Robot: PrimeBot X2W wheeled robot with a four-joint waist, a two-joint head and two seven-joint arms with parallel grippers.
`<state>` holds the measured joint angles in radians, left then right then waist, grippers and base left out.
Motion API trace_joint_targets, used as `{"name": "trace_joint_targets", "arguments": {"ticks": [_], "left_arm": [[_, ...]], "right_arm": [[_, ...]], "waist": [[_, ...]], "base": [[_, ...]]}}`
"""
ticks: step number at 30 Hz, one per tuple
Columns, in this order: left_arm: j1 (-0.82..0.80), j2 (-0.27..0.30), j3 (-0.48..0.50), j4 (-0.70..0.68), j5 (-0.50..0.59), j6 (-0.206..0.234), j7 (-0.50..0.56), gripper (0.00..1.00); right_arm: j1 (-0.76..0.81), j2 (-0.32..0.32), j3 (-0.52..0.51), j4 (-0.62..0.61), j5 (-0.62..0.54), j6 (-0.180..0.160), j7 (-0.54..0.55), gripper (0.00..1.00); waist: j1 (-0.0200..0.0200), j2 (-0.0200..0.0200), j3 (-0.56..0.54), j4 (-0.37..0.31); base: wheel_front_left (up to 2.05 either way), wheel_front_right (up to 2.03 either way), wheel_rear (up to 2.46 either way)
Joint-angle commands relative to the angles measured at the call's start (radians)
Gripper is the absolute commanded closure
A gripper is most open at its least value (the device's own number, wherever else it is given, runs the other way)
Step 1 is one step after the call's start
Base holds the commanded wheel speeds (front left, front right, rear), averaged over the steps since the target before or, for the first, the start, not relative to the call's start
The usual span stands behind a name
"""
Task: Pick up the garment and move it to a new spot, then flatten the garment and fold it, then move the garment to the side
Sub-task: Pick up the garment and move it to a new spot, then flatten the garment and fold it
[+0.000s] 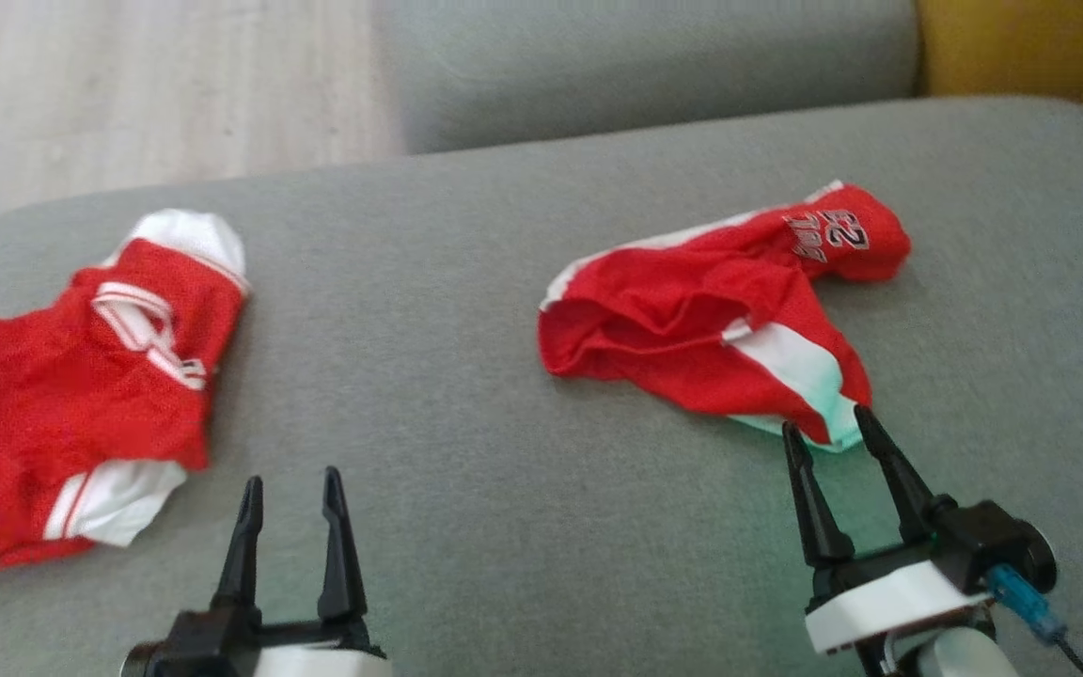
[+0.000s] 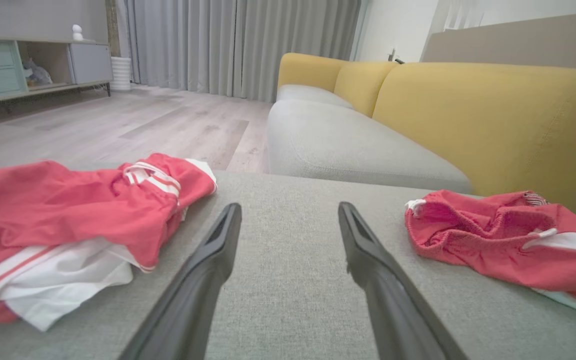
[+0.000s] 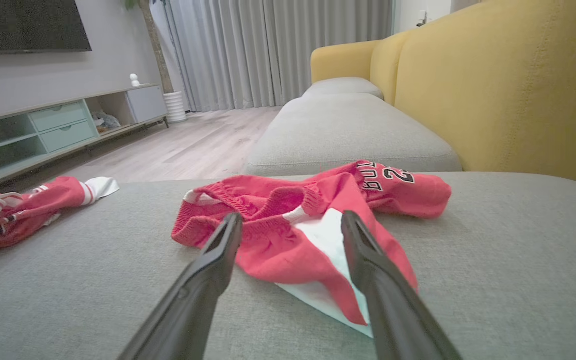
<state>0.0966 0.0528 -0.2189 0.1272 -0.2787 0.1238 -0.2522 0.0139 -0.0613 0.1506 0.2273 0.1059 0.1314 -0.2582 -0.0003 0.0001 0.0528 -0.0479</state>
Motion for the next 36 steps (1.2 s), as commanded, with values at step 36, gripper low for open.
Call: {"name": "trace_joint_targets", "arguments": {"ticks": [36], "left_arm": [[0.016,-0.003,-0.021,-0.088,0.133,0.008,-0.009,0.00]], "right_arm": [[0.048,0.011,-0.031,-0.021,-0.026,-0.001,-0.004,0.00]], "waist": [[0.0003,-0.0001,-0.091,0.042]], "base": [[0.00,0.00,0.00]]}}
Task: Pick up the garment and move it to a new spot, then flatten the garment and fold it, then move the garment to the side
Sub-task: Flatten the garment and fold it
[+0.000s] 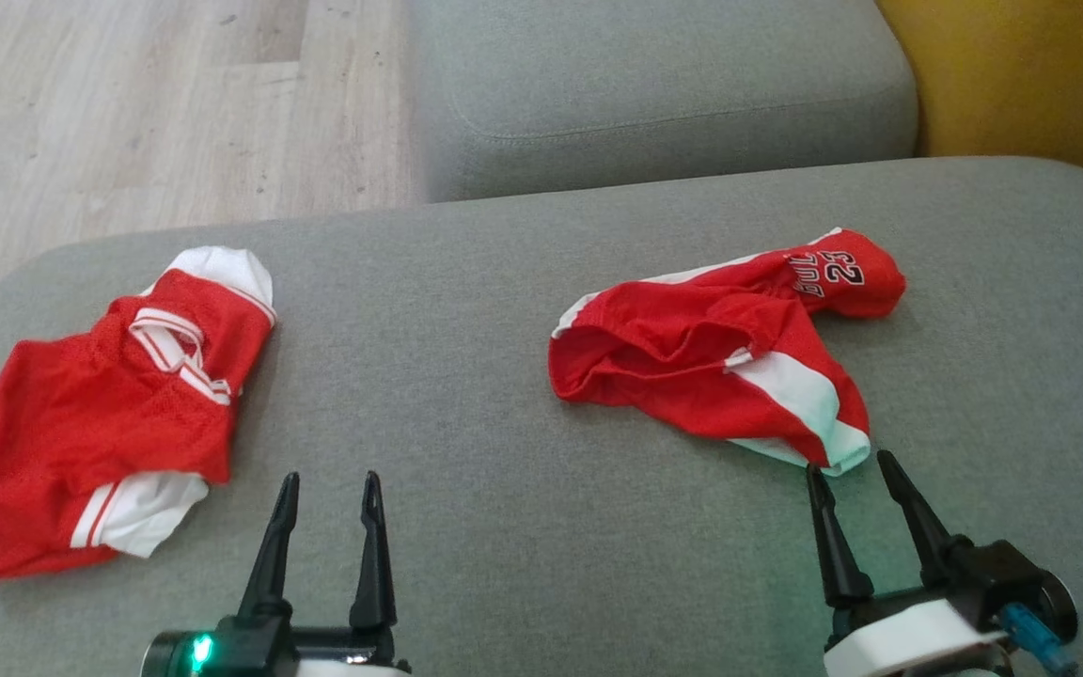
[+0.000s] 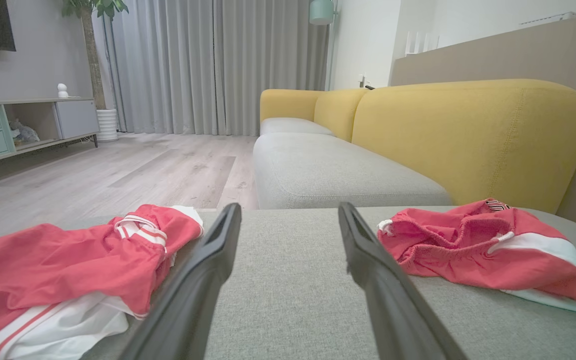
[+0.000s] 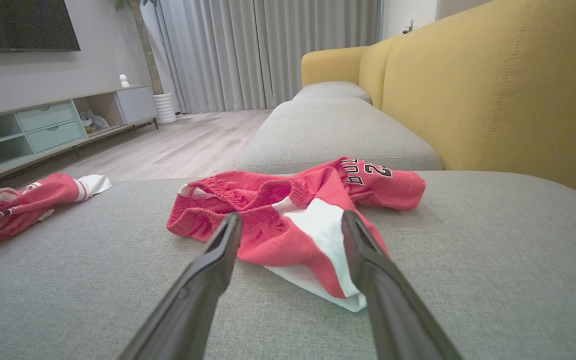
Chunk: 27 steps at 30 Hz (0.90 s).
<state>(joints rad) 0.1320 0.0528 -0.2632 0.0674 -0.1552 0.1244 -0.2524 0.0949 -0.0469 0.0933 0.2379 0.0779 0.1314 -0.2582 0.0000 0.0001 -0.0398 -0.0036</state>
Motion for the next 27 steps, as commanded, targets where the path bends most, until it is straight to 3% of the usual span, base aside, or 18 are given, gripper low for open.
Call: {"name": "trace_joint_targets", "arguments": {"ticks": [1,8,14,21,27], "left_arm": [[-0.019,-0.003,0.023,-0.029,0.010,0.009,-0.009,0.00],[-0.024,-0.003,0.022,-0.028,0.017,0.010,-0.009,0.00],[-0.069,-0.003,-0.004,-0.012,0.042,-0.010,-0.009,0.00],[-0.252,-0.002,-0.082,0.080,0.136,-0.075,-0.009,0.00],[-0.451,0.015,-0.153,0.258,0.207,-0.131,-0.009,0.00]], "right_arm": [[-0.034,-0.003,0.027,-0.033,0.002,-0.001,-0.004,0.00],[-0.046,-0.003,0.042,-0.050,0.005,-0.001,-0.004,0.00],[-0.071,-0.003,0.073,-0.068,0.005,-0.001,-0.004,0.00],[-0.144,-0.003,0.113,-0.085,0.016,-0.001,-0.004,0.00],[-0.192,-0.003,0.141,-0.100,0.048,-0.001,-0.004,0.00]], "waist": [[0.0000,-0.0001,0.002,-0.007],[0.0000,-0.0001,0.021,-0.056],[0.0000,-0.0001,0.076,-0.151],[0.0000,-0.0001,0.194,-0.287],[0.0000,-0.0001,0.285,-0.388]], "base": [[0.00,0.00,0.00],[0.00,0.00,0.00],[0.00,0.00,0.00],[0.00,0.00,0.00],[0.00,0.00,0.00]]}}
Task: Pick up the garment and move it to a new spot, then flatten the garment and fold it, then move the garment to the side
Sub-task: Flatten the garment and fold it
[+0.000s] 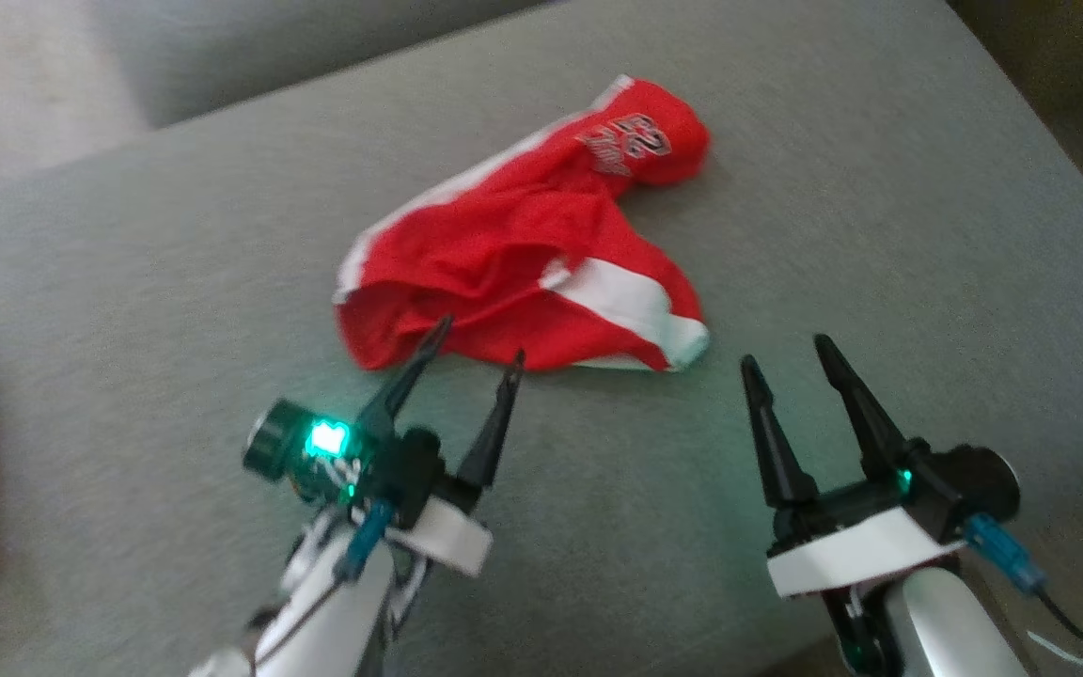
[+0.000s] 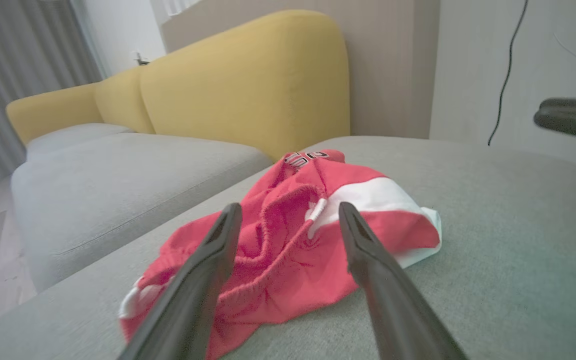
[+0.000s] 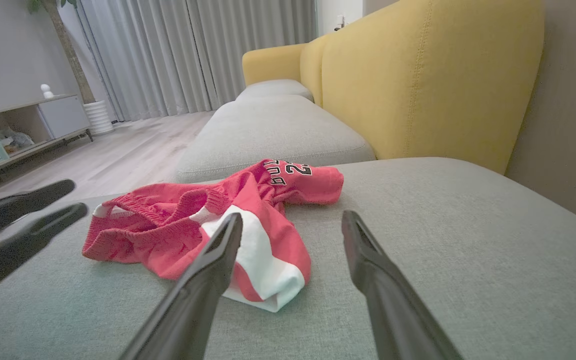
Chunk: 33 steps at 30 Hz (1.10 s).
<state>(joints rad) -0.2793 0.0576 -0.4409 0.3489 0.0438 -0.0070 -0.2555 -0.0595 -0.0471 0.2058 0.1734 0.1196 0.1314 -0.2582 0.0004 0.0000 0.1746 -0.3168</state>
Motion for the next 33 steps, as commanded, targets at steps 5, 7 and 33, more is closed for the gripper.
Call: {"name": "trace_joint_targets", "arguments": {"ticks": [5,7,33], "left_arm": [[-0.189,0.026,0.005,0.143,0.033,-0.014,-0.006,0.00],[-0.221,0.030,0.002,0.182,0.034,-0.016,-0.006,0.00],[-0.262,0.009,-0.013,0.051,-0.118,-0.035,-0.006,1.00]], "right_arm": [[-0.059,-0.003,0.053,-0.039,0.045,-0.001,-0.004,0.00],[-0.062,-0.003,0.058,-0.038,0.053,-0.001,-0.004,0.00],[-0.056,-0.003,0.040,-0.031,0.038,-0.001,-0.004,0.00]], "waist": [[-0.0004,0.0000,0.121,-0.153],[-0.0004,0.0000,0.129,-0.172],[-0.0004,0.0000,0.107,-0.049]], "base": [[0.00,0.00,0.00],[0.00,0.00,0.00],[0.00,0.00,0.00]]}}
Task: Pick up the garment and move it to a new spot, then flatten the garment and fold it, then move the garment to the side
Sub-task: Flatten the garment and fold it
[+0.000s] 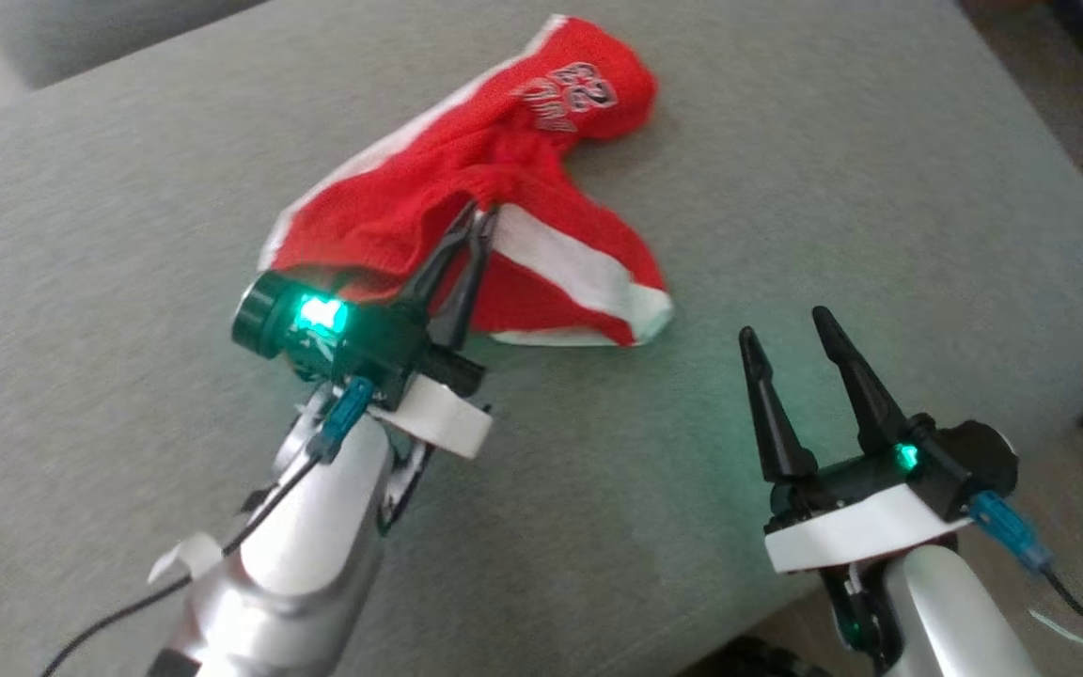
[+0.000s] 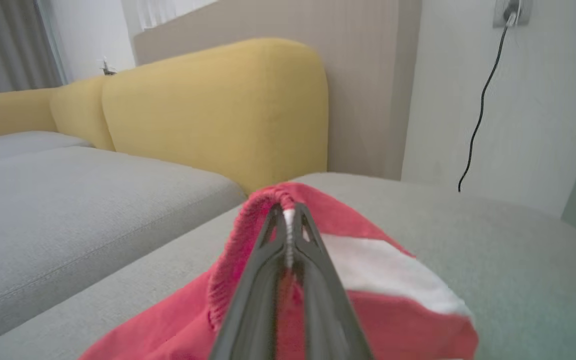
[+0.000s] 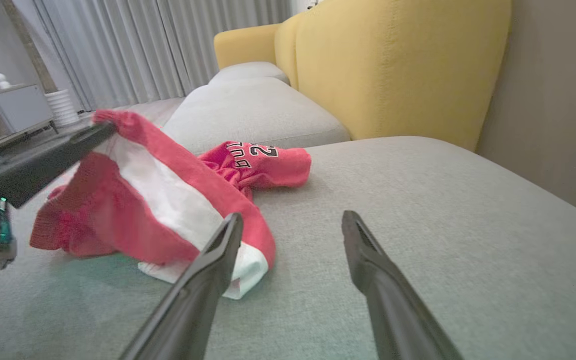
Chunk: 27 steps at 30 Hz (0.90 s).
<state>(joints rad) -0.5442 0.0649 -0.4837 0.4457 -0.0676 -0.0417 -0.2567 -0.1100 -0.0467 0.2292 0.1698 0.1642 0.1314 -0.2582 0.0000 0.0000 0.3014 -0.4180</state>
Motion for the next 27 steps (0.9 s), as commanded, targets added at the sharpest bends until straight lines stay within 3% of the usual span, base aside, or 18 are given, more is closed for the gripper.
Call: {"name": "trace_joint_targets", "arguments": {"ticks": [1,5,14,27], "left_arm": [[0.017,0.000,0.033,-0.082,-0.017,-0.001,-0.005,1.00],[0.064,0.004,0.051,-0.177,-0.042,0.006,-0.005,1.00],[0.187,0.082,0.120,-0.295,-0.077,0.036,-0.005,1.00],[0.198,0.113,0.164,-0.320,-0.078,0.054,-0.005,1.00]], "right_arm": [[-0.003,-0.004,0.011,-0.026,-0.012,-0.001,-0.004,0.00],[0.004,-0.004,0.004,-0.021,-0.026,-0.001,-0.004,0.00],[0.028,-0.008,0.002,0.057,-0.026,-0.001,-0.004,0.00],[-0.041,-0.048,0.067,0.211,-0.021,-0.001,-0.004,0.00]], "waist": [[0.0000,0.0000,-0.024,0.078],[0.0000,0.0000,-0.035,0.151],[0.0000,0.0000,-0.059,0.342],[0.0000,0.0000,-0.031,0.465]], "base": [[0.00,0.00,0.00],[0.00,0.00,0.00],[0.00,0.00,0.00],[0.00,0.00,0.00]]}}
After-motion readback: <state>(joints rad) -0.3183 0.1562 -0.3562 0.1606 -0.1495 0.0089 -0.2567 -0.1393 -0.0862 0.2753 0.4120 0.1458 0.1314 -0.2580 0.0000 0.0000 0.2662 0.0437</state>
